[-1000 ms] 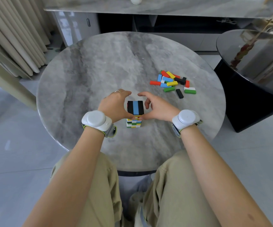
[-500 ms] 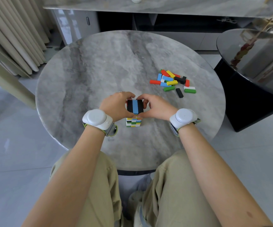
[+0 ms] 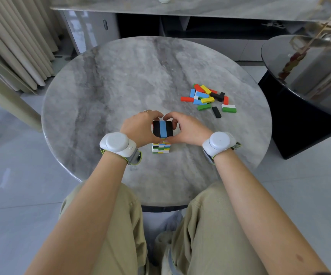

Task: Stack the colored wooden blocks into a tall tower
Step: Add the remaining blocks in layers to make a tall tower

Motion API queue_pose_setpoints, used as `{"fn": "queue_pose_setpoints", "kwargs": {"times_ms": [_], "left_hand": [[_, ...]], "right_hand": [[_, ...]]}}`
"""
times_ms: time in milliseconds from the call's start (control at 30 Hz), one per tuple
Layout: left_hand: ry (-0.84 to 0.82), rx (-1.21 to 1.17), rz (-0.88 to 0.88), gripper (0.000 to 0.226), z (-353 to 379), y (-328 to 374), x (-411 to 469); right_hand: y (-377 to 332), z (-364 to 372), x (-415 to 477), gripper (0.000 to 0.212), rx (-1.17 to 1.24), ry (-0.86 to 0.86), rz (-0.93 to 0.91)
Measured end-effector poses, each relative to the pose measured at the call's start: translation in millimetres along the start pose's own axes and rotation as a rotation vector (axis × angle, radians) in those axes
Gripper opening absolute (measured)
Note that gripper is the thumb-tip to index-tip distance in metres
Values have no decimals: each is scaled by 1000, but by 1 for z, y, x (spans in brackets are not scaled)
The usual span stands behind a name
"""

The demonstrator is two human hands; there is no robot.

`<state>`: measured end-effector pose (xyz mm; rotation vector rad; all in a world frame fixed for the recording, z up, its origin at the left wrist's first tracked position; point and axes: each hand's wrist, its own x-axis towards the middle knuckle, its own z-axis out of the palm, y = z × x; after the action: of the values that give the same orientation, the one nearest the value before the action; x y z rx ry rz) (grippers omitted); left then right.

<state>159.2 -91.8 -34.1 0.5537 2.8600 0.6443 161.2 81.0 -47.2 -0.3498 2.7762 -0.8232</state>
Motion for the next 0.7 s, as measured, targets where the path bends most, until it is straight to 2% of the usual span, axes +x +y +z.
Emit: {"fn": "queue_pose_setpoints", "kwargs": {"times_ms": [500,567,700], "left_hand": [[2,-11,4,67,1,0,1],[-4,-7,7,69,0,1,0],[-44,-39,10,84,-6,4,1]], "right_hand": [[-5,0,-2,58,-32,15,-11],[-5,-1,-3,64,-33,5,1],[-1,-7,-7,93,81,-49,47]]}}
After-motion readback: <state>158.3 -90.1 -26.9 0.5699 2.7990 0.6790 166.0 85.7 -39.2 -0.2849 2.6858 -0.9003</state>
